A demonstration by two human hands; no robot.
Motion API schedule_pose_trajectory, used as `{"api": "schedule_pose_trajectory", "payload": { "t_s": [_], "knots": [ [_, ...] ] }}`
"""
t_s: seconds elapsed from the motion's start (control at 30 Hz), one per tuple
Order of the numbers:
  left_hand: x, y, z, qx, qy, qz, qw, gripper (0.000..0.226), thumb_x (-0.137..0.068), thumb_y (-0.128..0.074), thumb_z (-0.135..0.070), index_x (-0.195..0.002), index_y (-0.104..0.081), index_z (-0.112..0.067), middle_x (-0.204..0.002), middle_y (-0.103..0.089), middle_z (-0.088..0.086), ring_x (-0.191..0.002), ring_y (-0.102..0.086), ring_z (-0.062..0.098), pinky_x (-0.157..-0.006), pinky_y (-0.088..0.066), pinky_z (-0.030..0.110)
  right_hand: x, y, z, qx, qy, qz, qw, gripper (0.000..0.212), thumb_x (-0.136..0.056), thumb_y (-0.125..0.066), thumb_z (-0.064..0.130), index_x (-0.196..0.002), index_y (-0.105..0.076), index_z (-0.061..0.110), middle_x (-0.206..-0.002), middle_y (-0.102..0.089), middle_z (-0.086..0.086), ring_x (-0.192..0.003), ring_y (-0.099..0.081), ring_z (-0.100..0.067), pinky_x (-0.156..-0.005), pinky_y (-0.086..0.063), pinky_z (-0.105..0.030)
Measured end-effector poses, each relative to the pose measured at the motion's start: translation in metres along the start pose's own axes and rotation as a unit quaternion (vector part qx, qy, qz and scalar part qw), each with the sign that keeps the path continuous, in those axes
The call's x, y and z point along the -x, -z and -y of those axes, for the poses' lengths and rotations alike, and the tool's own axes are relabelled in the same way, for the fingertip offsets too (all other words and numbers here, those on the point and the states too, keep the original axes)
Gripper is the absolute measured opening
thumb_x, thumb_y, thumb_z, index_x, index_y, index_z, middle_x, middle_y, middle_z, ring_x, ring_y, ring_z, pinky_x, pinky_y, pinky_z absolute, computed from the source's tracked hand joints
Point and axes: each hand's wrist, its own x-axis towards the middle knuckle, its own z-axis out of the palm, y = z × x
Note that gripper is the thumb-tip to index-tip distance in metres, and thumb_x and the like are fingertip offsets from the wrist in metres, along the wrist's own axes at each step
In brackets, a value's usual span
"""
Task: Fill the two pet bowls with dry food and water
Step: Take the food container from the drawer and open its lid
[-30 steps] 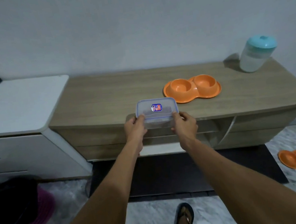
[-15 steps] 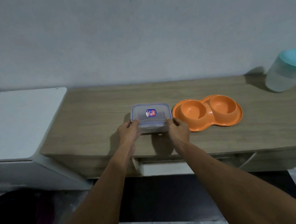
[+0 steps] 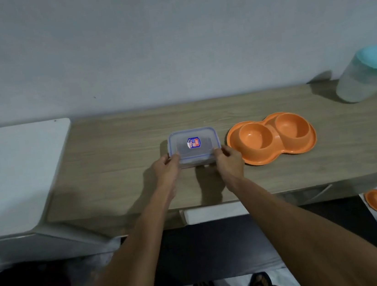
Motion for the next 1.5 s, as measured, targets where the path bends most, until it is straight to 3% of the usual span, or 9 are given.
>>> {"api": "schedule_pose_trajectory", "payload": {
  "t_s": [0.13, 0.23, 0.37, 0.53, 0.63, 0.77, 1.2, 1.37, 1.5],
  "knots": [
    [-0.007, 0.004, -0.005, -0.047, 0.004, 0.006, 0.999, 0.009, -0.089, -0.062, -0.019, -0.081, -0.065, -0.014, -0.078, -0.063, 0.003, -0.084, -0.058, 0.02, -0.088, -0.053, 0.041, -0.001, 0.006, 0.014, 0.084, 0.047, -0.037, 0.995, 0.031, -0.092, -0.055, 0.029, -0.104, -0.072, 0.007, -0.092, -0.07, -0.009, -0.088, -0.061, -0.026, -0.079, -0.045, -0.033],
    [-0.014, 0.005, -0.021, -0.069, 0.017, -0.02, 0.997, 0.034, -0.088, -0.06, -0.034, -0.107, -0.065, -0.005, -0.101, -0.069, 0.012, -0.089, -0.065, 0.026, -0.086, -0.057, 0.043, -0.014, 0.003, 0.023, 0.13, 0.093, -0.066, 0.985, 0.033, -0.094, -0.049, 0.027, -0.089, -0.068, 0.001, -0.08, -0.065, -0.012, -0.077, -0.059, -0.029, -0.071, -0.041, -0.034],
    [-0.024, -0.002, -0.046, -0.161, 0.007, -0.056, 0.985, 0.045, -0.093, -0.043, -0.042, -0.102, -0.065, -0.005, -0.101, -0.067, 0.013, -0.074, -0.06, 0.027, -0.055, -0.048, 0.03, -0.036, -0.006, 0.038, 0.174, 0.125, -0.088, 0.973, 0.034, -0.098, -0.042, 0.022, -0.096, -0.065, -0.003, -0.095, -0.068, -0.022, -0.082, -0.057, -0.033, -0.07, -0.037, -0.034],
    [-0.035, -0.023, -0.058, -0.246, 0.013, -0.064, 0.967, 0.058, -0.101, -0.029, -0.04, -0.128, -0.056, 0.002, -0.132, -0.056, 0.023, -0.119, -0.054, 0.037, -0.092, -0.044, 0.037, -0.054, -0.016, 0.047, 0.198, 0.059, -0.06, 0.977, 0.05, -0.105, -0.029, 0.026, -0.11, -0.065, -0.009, -0.118, -0.064, -0.029, -0.113, -0.056, -0.041, -0.089, -0.04, -0.038],
    [-0.044, -0.026, -0.049, -0.315, -0.036, -0.098, 0.943, 0.061, -0.099, -0.029, -0.05, -0.117, -0.063, -0.003, -0.125, -0.062, 0.022, -0.116, -0.056, 0.037, -0.09, -0.041, 0.037, -0.062, -0.018, 0.042, 0.191, 0.037, -0.049, 0.98, 0.054, -0.105, -0.028, 0.034, -0.116, -0.064, -0.005, -0.123, -0.062, -0.027, -0.115, -0.055, -0.041, -0.093, -0.04, -0.04],
    [-0.041, -0.029, -0.045, -0.302, -0.051, -0.099, 0.947, 0.054, -0.102, -0.035, -0.043, -0.11, -0.065, 0.002, -0.119, -0.064, 0.022, -0.111, -0.057, 0.035, -0.065, -0.021, 0.029, -0.068, -0.02, 0.038, 0.172, 0.009, -0.019, 0.985, 0.06, -0.104, -0.026, 0.043, -0.126, -0.058, -0.002, -0.133, -0.057, -0.025, -0.124, -0.051, -0.042, -0.101, -0.037, -0.042],
    [-0.048, -0.032, -0.042, -0.286, -0.044, -0.115, 0.95, 0.053, -0.1, -0.038, -0.044, -0.106, -0.067, 0.0, -0.116, -0.065, 0.019, -0.107, -0.057, 0.032, -0.069, -0.024, 0.028, -0.069, -0.022, 0.032, 0.227, 0.073, -0.084, 0.968, 0.056, -0.102, -0.031, 0.044, -0.1, -0.069, 0.003, -0.105, -0.068, -0.02, -0.098, -0.062, -0.039, -0.083, -0.045, -0.042],
    [-0.051, -0.032, -0.041, -0.27, -0.031, -0.115, 0.955, 0.051, -0.098, -0.04, -0.043, -0.106, -0.066, 0.0, -0.114, -0.065, 0.017, -0.085, -0.047, 0.024, -0.069, -0.026, 0.027, -0.069, -0.022, 0.03, 0.249, 0.077, -0.098, 0.96, 0.054, -0.103, -0.03, 0.042, -0.1, -0.067, 0.004, -0.103, -0.068, -0.018, -0.093, -0.061, -0.035, -0.076, -0.04, -0.038],
    [-0.051, -0.03, -0.042, -0.288, -0.07, -0.151, 0.943, 0.04, -0.097, -0.046, -0.04, -0.089, -0.059, -0.003, -0.109, -0.066, 0.02, -0.102, -0.059, 0.033, -0.059, -0.015, 0.024, -0.07, -0.024, 0.03, 0.256, 0.072, -0.105, 0.958, 0.053, -0.103, -0.029, 0.042, -0.099, -0.067, 0.004, -0.098, -0.066, -0.016, -0.095, -0.063, -0.035, -0.074, -0.039, -0.037]
  ]
}}
